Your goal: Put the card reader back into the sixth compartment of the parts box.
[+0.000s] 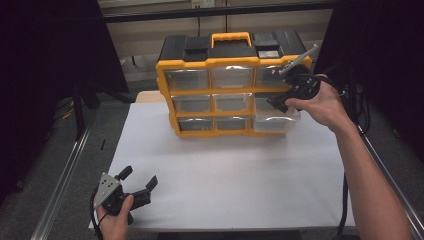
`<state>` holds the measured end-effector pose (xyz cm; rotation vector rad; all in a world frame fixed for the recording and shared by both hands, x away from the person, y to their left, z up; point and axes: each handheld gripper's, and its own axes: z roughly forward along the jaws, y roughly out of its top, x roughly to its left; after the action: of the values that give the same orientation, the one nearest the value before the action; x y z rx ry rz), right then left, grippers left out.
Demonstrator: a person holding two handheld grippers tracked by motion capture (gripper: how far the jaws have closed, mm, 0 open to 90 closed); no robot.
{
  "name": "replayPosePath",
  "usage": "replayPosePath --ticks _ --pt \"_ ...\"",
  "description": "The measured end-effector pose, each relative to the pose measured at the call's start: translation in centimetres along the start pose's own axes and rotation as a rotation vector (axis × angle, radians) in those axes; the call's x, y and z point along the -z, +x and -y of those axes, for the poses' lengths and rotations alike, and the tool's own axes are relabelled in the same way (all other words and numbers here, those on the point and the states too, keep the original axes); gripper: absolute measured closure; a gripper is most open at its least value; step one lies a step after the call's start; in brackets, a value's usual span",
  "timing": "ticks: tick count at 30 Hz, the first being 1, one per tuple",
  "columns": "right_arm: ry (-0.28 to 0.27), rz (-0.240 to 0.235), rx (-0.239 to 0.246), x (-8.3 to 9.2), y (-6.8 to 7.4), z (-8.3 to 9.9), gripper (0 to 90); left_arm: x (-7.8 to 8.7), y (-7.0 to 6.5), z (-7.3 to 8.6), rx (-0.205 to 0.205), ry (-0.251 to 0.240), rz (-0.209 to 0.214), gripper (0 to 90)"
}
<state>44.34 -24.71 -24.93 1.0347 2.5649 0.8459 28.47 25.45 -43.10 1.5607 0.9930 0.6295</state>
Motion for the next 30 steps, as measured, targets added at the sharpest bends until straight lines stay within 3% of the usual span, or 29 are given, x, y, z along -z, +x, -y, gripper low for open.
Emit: replayPosePath --ticks 12,16,21,22,25,26,28,30 --pt "0.017 -0.006 -0.007 -1.2 -0.2 0.2 72.8 0.0 0.1 0.0 0.002 0.001 0.001 3.2" --pt "0.003 0.011 0.0 -1.0 0.0 0.1 64.2 -0.1 0.0 0.0 0.003 0.001 0.005 3.2" --pt "-0.054 0.044 -0.004 -0.5 0.2 0.4 52.6 -0.1 0.0 0.1 0.002 0.001 -0.002 3.2" --pt "-0.079 0.04 -0.016 -0.4 0.2 0.6 45.1 -0.1 0.0 0.0 -0.002 0.005 -0.003 3.2" --pt "-0.107 0.054 -0.028 -0.3 0.3 0.8 40.0 -0.1 0.0 0.0 0.0 0.005 -0.001 3.2" --pt "-0.143 0.054 -0.039 -0.2 0.5 1.1 34.9 -0.1 0.0 0.0 0.003 0.004 0.001 3.2" --pt "-0.168 0.047 -0.047 -0.2 0.5 1.3 33.4 -0.2 -0.1 -0.1 0.004 0.001 0.004 3.2" --pt "-0.199 0.07 -0.063 -0.1 0.7 1.5 28.6 -0.2 -0.2 -0.2 -0.005 0.0 0.006 3.2"
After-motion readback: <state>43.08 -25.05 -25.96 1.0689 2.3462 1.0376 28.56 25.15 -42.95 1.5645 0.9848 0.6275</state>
